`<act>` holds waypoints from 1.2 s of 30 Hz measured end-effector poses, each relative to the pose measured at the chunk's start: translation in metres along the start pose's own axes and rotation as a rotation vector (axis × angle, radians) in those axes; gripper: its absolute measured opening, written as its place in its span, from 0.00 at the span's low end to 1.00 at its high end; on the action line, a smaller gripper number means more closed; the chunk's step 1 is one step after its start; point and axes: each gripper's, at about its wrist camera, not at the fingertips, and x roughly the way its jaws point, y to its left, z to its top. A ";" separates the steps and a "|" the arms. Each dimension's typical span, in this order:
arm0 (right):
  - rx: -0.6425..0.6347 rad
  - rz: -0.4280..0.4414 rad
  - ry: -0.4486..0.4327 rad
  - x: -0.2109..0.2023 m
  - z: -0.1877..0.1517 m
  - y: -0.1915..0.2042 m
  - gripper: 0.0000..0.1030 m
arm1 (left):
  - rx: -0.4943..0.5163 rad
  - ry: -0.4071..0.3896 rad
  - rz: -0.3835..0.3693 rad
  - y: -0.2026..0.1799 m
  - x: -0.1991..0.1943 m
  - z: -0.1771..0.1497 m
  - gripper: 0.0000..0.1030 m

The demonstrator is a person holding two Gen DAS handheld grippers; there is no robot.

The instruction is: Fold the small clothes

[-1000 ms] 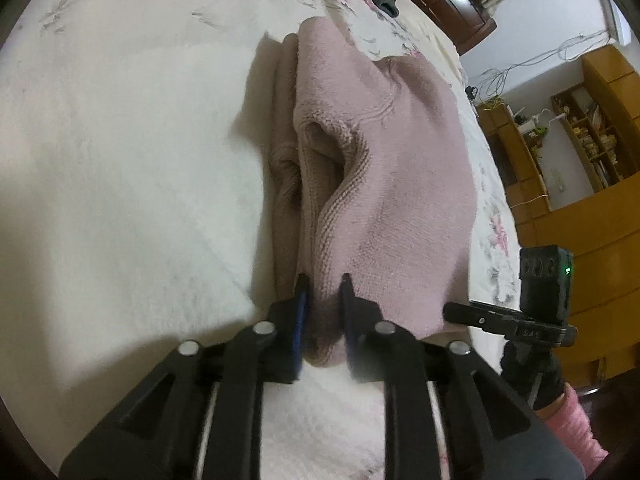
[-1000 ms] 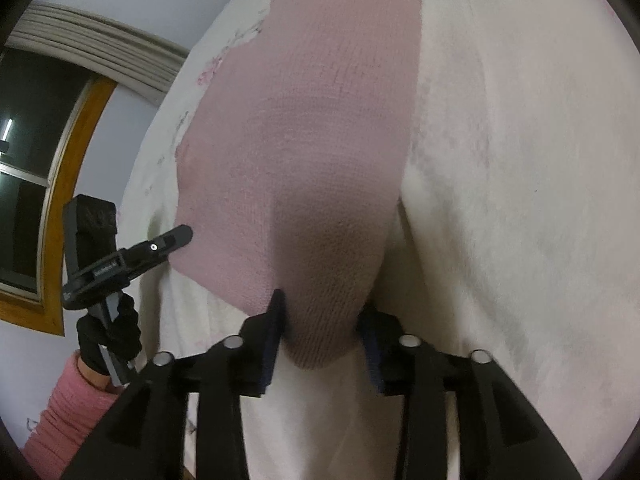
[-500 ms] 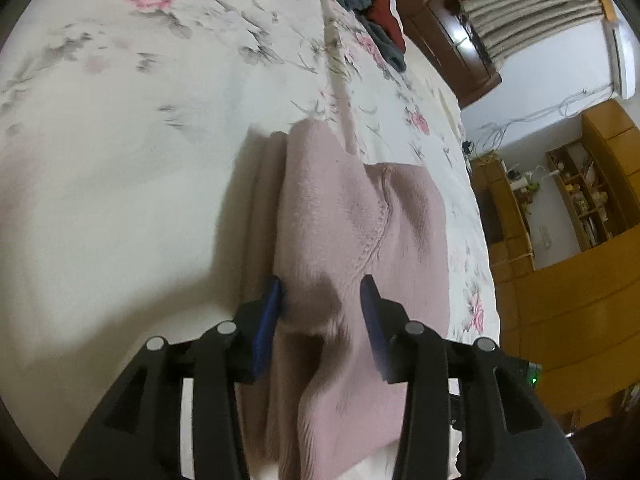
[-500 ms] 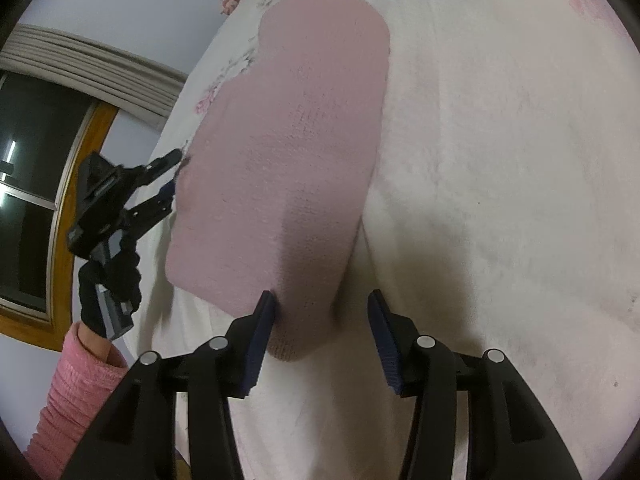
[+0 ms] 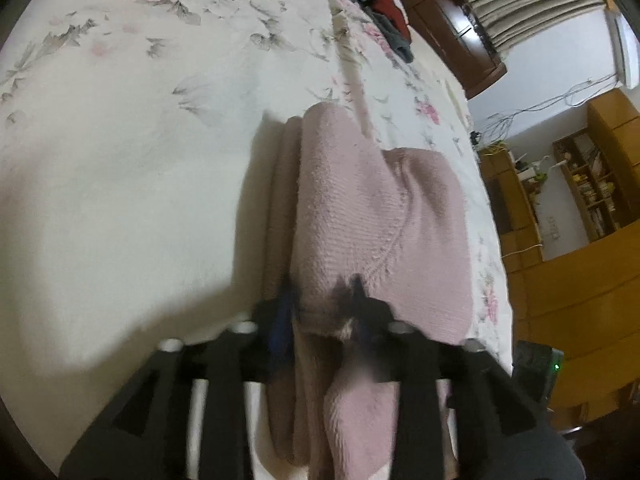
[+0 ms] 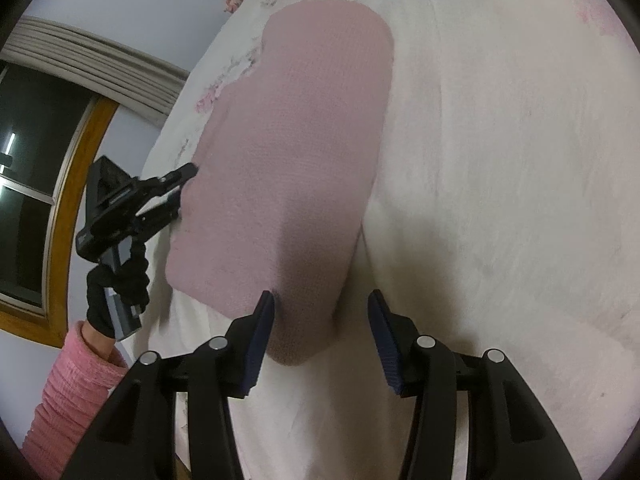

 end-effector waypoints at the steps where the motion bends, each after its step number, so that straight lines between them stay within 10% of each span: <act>1: 0.007 0.011 -0.010 -0.002 0.003 0.000 0.49 | 0.007 -0.010 -0.004 -0.001 -0.003 0.000 0.69; 22: 0.076 0.139 0.008 0.055 0.065 -0.019 0.85 | 0.059 0.150 -0.160 -0.016 0.065 0.006 0.79; 29: 0.036 0.107 -0.054 0.046 0.063 -0.007 0.49 | 0.015 0.128 -0.169 -0.014 0.066 0.000 0.41; 36: -0.023 0.156 -0.097 -0.004 0.059 0.021 0.32 | 0.025 0.080 -0.244 -0.043 0.039 -0.010 0.34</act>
